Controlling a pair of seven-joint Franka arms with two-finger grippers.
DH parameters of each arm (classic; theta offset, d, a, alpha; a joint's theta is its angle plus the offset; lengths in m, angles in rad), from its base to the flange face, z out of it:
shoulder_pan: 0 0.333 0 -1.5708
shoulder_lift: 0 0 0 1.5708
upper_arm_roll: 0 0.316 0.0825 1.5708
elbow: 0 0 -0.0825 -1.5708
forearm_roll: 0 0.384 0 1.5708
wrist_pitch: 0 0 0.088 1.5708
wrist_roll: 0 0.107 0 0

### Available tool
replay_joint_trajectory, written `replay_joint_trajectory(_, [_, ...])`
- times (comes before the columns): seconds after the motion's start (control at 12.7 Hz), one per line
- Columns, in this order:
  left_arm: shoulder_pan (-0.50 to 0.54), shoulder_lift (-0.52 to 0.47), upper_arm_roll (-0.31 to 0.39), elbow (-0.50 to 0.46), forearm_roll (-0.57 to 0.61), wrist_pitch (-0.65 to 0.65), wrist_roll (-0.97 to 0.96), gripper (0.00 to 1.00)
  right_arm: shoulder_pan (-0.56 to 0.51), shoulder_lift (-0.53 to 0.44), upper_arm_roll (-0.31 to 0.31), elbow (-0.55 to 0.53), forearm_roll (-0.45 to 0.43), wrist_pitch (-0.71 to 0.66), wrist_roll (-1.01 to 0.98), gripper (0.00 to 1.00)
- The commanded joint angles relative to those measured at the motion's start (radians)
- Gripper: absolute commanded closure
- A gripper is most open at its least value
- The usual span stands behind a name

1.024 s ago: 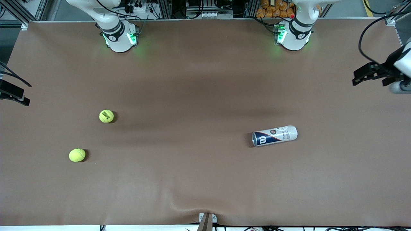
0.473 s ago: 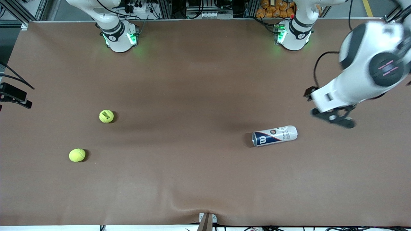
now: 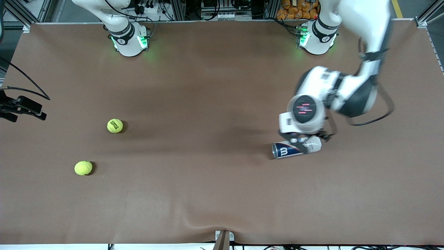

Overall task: Insert tennis ball vertically with right arm
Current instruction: 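Reach the left gripper to the Wilson can while the right arm starts moving, then grasp the can with the left gripper while the right gripper reaches a ball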

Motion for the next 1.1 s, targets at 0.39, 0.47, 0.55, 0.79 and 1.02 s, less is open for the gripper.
replay_joint_trajectory(0.39, [-0.043,0.182,0.010,0.025,0.183,0.182,0.019,0.00,-0.011,-0.004,0.008,-0.350,-0.039,0.314,-0.014,0.00])
replay_joint_trajectory(0.47, [-0.040,0.185,0.010,0.024,0.185,0.197,0.020,0.00,-0.008,-0.002,0.008,-0.372,-0.041,0.311,-0.014,0.00])
replay_joint_trajectory(0.55, [-0.040,0.193,0.010,0.022,0.198,0.221,0.021,0.00,-0.007,0.007,0.008,-0.390,-0.042,0.311,-0.016,0.00])
replay_joint_trajectory(0.79, [-0.037,0.225,0.012,0.015,0.217,0.272,0.042,0.00,0.007,0.053,0.009,-0.430,-0.043,0.314,-0.014,0.00])
replay_joint_trajectory(1.02, [-0.037,0.244,0.010,0.015,0.223,0.288,0.043,0.00,0.016,0.090,0.009,-0.449,-0.041,0.329,-0.008,0.00])
